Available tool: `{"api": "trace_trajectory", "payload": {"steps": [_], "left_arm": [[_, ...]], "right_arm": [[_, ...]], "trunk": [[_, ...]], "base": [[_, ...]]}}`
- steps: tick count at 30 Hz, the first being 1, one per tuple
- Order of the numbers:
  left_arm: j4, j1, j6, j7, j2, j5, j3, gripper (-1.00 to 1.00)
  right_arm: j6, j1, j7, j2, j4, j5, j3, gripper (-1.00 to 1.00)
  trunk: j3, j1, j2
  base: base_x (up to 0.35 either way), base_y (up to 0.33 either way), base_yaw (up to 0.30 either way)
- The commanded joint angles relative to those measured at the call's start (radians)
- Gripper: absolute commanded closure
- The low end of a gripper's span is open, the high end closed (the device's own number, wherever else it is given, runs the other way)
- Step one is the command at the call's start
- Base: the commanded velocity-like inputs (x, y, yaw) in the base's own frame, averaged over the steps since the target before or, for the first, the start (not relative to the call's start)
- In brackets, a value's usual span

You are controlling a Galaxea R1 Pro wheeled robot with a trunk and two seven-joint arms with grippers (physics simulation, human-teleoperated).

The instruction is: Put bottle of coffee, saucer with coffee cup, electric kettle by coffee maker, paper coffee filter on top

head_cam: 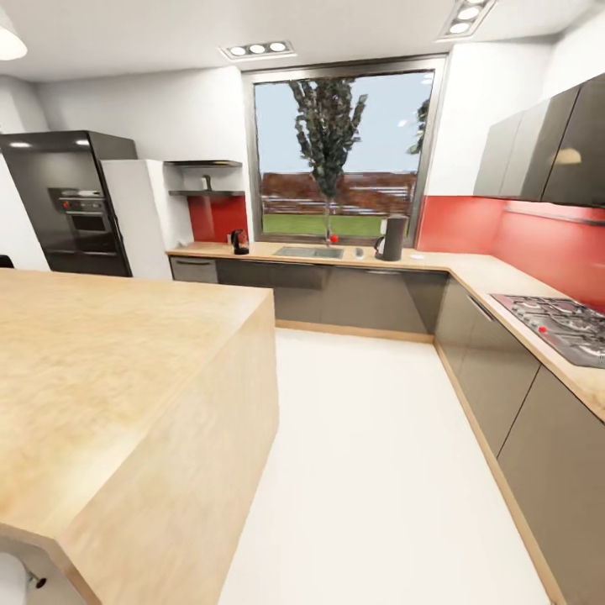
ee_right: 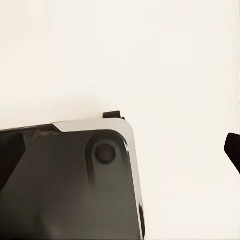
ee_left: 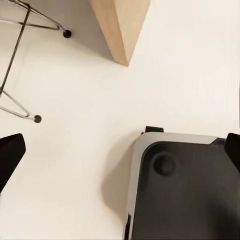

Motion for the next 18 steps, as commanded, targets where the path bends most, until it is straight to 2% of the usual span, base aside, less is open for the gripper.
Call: {"api": "trace_trajectory", "payload": {"steps": [1, 7, 18], "left_arm": [[-0.002, 0.000, -0.001, -0.002, 0.000, 0.005, 0.002, -1.00], [-0.002, 0.000, -0.001, -0.002, 0.000, 0.005, 0.002, -1.00], [-0.006, 0.000, 0.018, 0.001, -0.005, 0.005, 0.005, -1.00]], "right_arm": [[-0.004, -0.001, 0.005, 0.000, 0.001, -0.005, -0.005, -1.00], [-0.004, -0.001, 0.005, 0.000, 0.001, -0.005, -0.005, -1.00], [-0.002, -0.001, 0.005, 0.000, 0.001, -0.005, -0.006, -1.00]], "trunk": [[0.001, -0.003, 0.005], [0.002, -0.007, 0.012], [0.002, -0.007, 0.012]], "base": [[0.000, 0.000, -0.276], [0.000, 0.000, -0.227], [0.000, 0.000, -0.023]]}}
